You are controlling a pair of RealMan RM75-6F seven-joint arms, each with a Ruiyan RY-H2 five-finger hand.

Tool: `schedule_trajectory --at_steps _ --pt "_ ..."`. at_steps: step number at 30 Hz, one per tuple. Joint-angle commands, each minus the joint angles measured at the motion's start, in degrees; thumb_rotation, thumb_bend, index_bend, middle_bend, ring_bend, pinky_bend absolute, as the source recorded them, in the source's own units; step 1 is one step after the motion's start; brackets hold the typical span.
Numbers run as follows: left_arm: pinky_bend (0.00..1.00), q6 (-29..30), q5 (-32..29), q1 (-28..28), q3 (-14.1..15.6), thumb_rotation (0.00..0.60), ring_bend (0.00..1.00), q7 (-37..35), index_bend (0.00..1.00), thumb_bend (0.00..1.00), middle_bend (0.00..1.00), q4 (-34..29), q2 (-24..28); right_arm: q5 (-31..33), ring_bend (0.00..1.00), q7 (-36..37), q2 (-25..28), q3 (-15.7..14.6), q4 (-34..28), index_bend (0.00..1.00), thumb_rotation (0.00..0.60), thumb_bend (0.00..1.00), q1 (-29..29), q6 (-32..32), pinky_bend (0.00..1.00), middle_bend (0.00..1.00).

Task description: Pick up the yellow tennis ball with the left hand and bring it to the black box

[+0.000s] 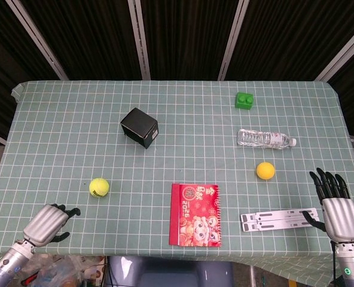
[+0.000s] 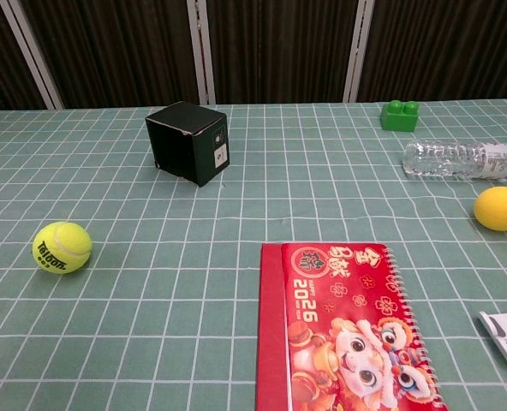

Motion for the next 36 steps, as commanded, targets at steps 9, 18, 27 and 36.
schedule_trajectory --at_steps 9,18,27,36 --pt "0.64 -14.01 -5.8 -9.72 -3.35 0.573 0.57 -4.81 0.44 0.17 0.74 3.62 -4.31 -0.69 0.0 2.06 0.86 -0.05 -0.03 0.0 0.6 0.23 -0.51 1.18 0.0 0.0" --pt "0.63 -18.52 -8.14 -13.74 -4.51 0.556 0.57 -7.59 0.47 0.17 0.73 3.85 -6.53 -0.43 0.0 2.93 1.13 0.18 0.27 0.0 0.6 0.24 -0.74 1.6 0.0 0.0" --pt "0.63 -22.21 -9.23 -16.46 -3.81 0.553 0.56 -9.55 0.47 0.17 0.73 5.14 -7.55 -0.07 0.0 4.07 1.66 0.58 0.31 0.0 0.6 0.24 -1.25 2.56 0.0 0.0" --pt "0.63 -24.21 -9.62 -18.46 -2.7 0.545 0.56 -12.82 0.48 0.17 0.72 7.3 -7.11 1.14 0.0 3.14 1.16 1.26 0.94 0.0 0.6 0.24 -1.09 2.17 0.0 0.0"
